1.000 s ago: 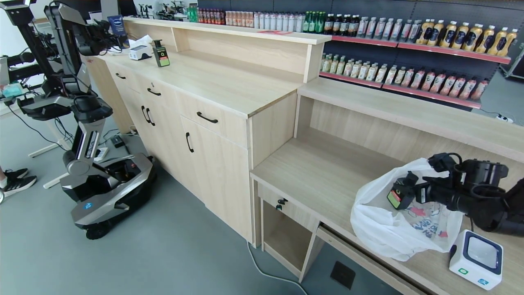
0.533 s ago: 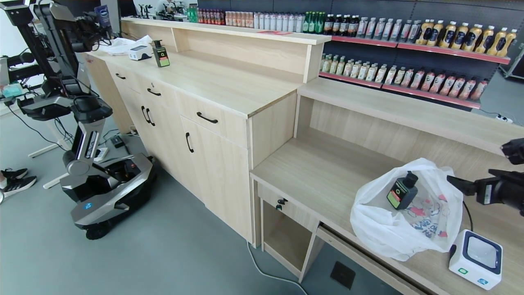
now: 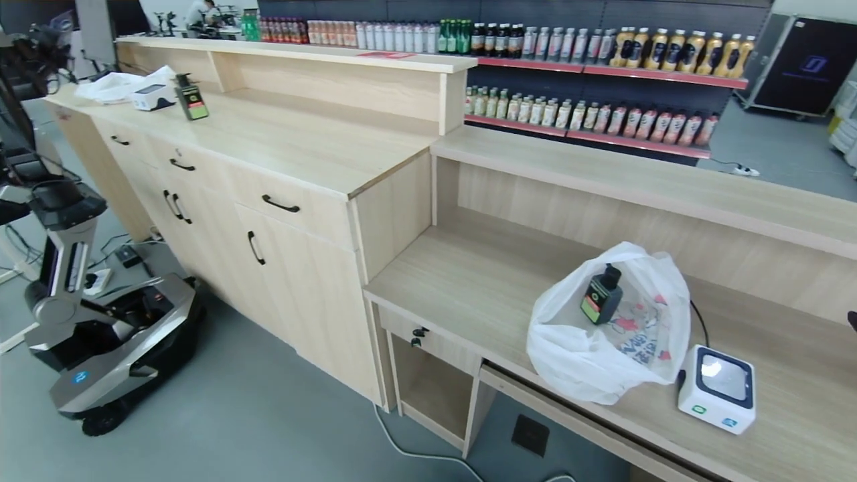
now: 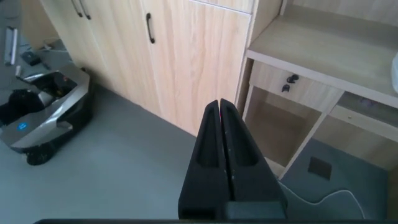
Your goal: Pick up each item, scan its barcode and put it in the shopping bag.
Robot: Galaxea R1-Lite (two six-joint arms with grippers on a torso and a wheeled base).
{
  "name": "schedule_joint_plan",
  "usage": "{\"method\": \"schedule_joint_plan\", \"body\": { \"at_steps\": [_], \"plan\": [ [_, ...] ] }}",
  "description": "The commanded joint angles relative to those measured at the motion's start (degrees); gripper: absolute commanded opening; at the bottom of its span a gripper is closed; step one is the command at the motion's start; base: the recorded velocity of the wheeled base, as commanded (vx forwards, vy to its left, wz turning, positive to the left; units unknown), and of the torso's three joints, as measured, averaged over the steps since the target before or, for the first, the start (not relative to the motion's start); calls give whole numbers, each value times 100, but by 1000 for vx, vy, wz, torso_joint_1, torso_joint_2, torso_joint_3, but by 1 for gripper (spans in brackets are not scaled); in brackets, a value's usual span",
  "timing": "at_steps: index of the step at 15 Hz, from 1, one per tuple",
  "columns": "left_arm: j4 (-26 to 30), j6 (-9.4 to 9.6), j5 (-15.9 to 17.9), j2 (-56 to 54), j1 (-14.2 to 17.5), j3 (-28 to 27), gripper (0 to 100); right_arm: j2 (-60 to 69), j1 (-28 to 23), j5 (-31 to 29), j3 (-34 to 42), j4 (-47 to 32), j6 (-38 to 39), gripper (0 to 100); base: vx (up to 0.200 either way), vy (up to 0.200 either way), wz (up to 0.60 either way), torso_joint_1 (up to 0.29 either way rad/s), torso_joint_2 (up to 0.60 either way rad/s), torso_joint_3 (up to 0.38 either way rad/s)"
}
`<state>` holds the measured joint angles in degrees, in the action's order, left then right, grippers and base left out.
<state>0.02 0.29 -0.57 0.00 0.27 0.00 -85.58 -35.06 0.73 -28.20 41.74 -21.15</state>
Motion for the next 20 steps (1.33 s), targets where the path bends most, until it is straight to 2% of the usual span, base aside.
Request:
{"method": "schedule_joint_plan", "body": {
  "at_steps": [1,4,6,9,10,11,13,15,17,20],
  "plan": [
    [-2,-3,-4,0,0,0,0,85,-229,-152,-10,-237,58,100,0,0,-600,-2,7,2],
    [-2,-3,-4,0,0,0,0,155,-273,-407,-10,-535,392,100,0,0,-600,-1,2,5],
    [-2,-3,-4,0,0,0,0,-82,-370,-416,7,-491,893,100,0,0,0,0,0,0],
    [-2,-3,-4,0,0,0,0,-715,-739,-187,60,-219,972,100,0,0,0,0,0,0],
    [-2,-3,-4,0,0,0,0,-1101,-1108,674,77,168,726,100,0,0,0,0,0,0],
    [-2,-3,-4,0,0,0,0,-1268,-1407,1245,77,335,278,100,0,0,0,0,0,0],
    [-2,-3,-4,0,0,0,0,-1409,-1864,2089,69,352,-267,100,0,0,0,0,0,0],
    [-2,-3,-4,0,0,0,0,-1383,-2022,2238,95,335,-390,100,0,0,0,0,0,0],
    [-2,-3,-4,0,0,0,0,-1506,-2224,2766,60,414,-522,100,0,0,0,0,0,0],
    [-2,-3,-4,0,0,0,0,-2147,-2224,3091,-19,853,-768,100,0,0,0,0,0,0]
  ]
}}
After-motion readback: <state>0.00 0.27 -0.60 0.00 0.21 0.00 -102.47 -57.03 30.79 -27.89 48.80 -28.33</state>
